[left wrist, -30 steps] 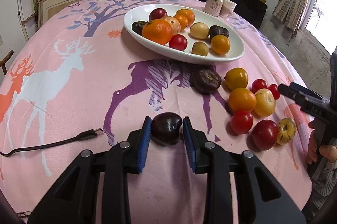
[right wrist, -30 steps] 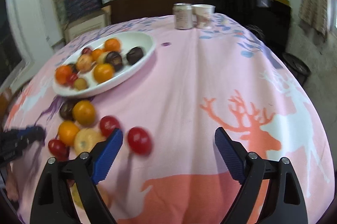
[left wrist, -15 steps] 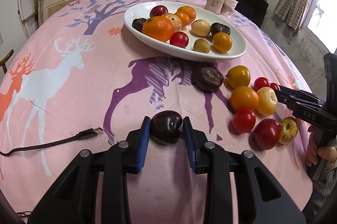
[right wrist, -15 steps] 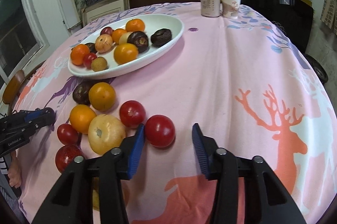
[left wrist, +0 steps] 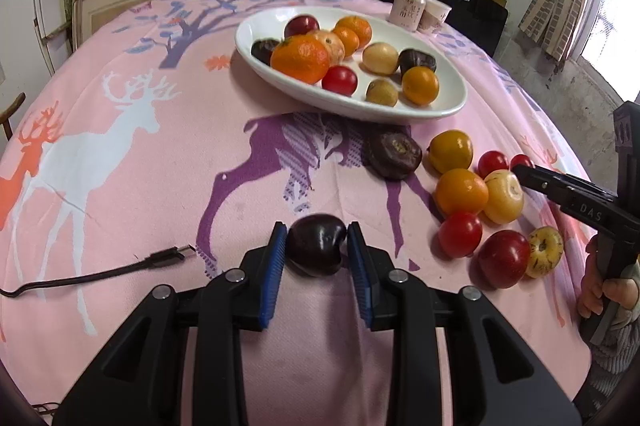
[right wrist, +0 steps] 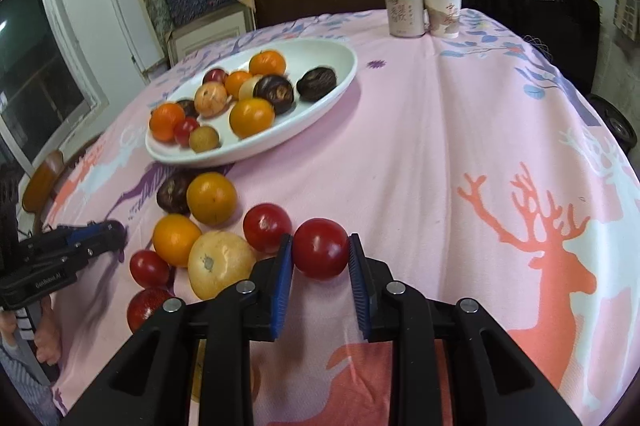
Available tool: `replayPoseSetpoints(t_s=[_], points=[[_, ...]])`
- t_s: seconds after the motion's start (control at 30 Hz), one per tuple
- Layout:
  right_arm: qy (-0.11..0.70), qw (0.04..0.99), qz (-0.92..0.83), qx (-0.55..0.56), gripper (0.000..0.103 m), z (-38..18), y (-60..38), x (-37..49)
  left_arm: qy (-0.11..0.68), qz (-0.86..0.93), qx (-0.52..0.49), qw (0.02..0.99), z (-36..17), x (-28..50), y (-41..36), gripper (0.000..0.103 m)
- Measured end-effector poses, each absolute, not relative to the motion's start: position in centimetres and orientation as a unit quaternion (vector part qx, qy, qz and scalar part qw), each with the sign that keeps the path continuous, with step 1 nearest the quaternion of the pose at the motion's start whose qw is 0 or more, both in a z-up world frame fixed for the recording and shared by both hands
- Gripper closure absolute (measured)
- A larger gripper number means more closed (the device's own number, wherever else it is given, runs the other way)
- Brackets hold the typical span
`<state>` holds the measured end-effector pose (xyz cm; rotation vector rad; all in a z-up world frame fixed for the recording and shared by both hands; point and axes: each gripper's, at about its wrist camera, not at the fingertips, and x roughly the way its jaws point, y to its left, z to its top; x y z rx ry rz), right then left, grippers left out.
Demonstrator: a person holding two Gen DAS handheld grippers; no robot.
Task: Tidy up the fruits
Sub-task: 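Grasp a red tomato with the right gripper while the left holds the plum, then carry the plum and tomato onto the white plate and open both grippers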
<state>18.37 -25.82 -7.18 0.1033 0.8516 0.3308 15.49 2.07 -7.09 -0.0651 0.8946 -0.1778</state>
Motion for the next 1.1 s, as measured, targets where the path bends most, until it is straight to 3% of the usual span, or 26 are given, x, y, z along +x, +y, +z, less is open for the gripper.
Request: replayPoseSetpoints(t_s=[0.23, 0.5, 0.8, 1.03, 1.1], points=[[0.373, 0.911, 0.153, 0.093, 0.075, -4.9, -27.4, 18.3, 0.379, -0.087, -0.014, 0.921, -2.5, 17.1, 1.6, 0.073], [0.353, 0.917, 0.172, 0.07, 0.075, -0.6, -24.9, 23.0, 0.358, -0.099, -0.024, 0.928, 0.7, 23.4, -0.2, 0.073], [0.369, 0.907, 0.188, 0.076, 0.075, -2.5, -23.6, 24.3, 0.411, -0.082, 0.031, 0.908, -3.7, 16.5, 1.8, 0.069], [0.364, 0.908, 0.19, 0.088, 0.075, -2.4, -24.1, 24.1, 0.448, -0.091, 0.043, 0.889, -7.4, 16.3, 1.2, 0.069], [0.367, 0.906, 0.192, 0.091, 0.075, -2.6, -24.1, 24.1, 0.448, -0.087, 0.036, 0.889, -7.5, 16.7, 1.4, 0.074]])
